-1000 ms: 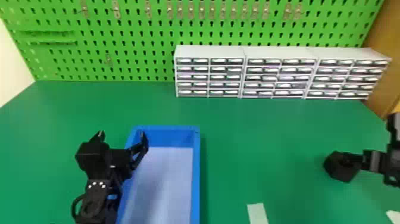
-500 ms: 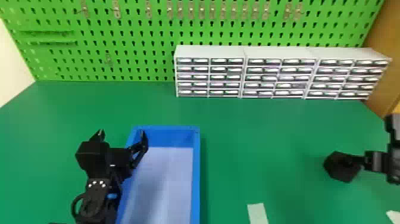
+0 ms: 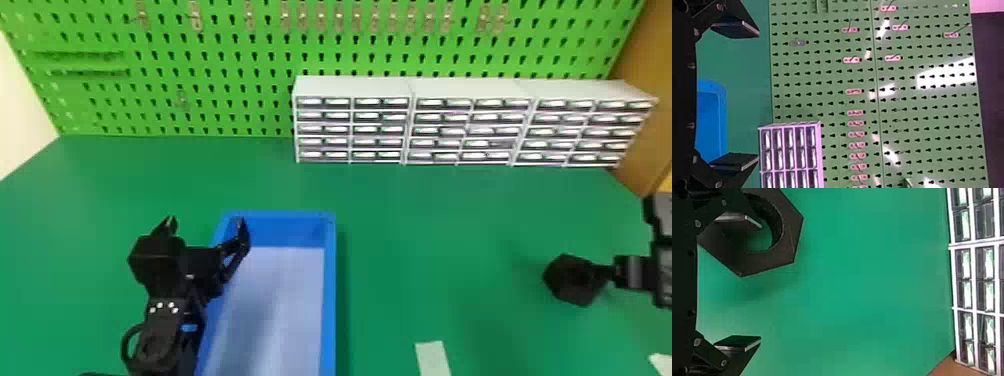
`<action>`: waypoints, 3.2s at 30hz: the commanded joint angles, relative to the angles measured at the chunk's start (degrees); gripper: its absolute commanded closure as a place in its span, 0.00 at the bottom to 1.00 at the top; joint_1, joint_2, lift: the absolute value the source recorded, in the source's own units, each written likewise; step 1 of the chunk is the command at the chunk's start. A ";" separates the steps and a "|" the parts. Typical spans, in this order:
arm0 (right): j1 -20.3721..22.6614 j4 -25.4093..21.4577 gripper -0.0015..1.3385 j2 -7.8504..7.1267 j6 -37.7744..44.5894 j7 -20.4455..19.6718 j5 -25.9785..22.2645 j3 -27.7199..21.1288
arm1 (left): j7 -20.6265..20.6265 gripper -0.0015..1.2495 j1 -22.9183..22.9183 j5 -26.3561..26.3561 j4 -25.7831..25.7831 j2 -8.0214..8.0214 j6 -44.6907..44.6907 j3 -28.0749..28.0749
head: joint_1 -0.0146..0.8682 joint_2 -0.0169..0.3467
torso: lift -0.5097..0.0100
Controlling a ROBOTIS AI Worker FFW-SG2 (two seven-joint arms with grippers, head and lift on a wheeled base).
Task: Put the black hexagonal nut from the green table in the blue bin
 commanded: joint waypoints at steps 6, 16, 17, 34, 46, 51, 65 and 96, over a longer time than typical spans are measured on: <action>-0.73 1.87 0.20 0.14 -0.29 1.53 1.30 0.48 | 0.00 0.14 -0.26 -0.09 0.00 0.00 0.00 -0.01 | 0.76 0.20 | 0.80; -1.08 2.40 0.21 0.84 -0.82 2.05 1.65 0.13 | 0.00 0.14 -0.44 -0.17 0.17 0.00 0.00 -0.10 | 0.76 0.20 | 0.80; -1.08 2.58 0.22 0.93 -0.82 2.14 1.65 0.13 | 0.00 0.14 -0.44 -0.17 0.17 0.00 0.00 -0.10 | 0.76 0.20 | 0.80; -1.17 5.21 0.47 1.89 -0.82 3.46 2.27 0.04 | -0.08 0.15 -0.70 -0.17 0.17 0.00 -0.09 -0.10 | 0.76 0.20 | 0.80; -2.05 6.18 0.75 1.45 0.68 4.34 4.20 1.27 | 0.00 0.15 -0.88 -0.17 0.44 0.00 -0.09 -0.19 | 0.76 0.20 | 0.80; -1.87 6.18 0.75 1.54 0.50 5.13 4.20 1.18 | -0.08 0.15 -0.97 -0.17 0.35 0.00 0.00 -0.10 | 0.76 0.20 | 0.80; 0.50 1.96 0.75 2.60 0.06 8.38 4.20 -1.10 | -0.08 0.16 -0.79 -0.17 0.35 0.09 -0.09 -0.01 | 0.76 0.20 | 0.80; 5.78 -23.09 0.75 7.34 -4.95 8.38 -4.76 -5.59 | 0.00 0.16 -0.70 -0.26 0.35 0.00 -0.09 -0.19 | 0.76 0.20 | 0.80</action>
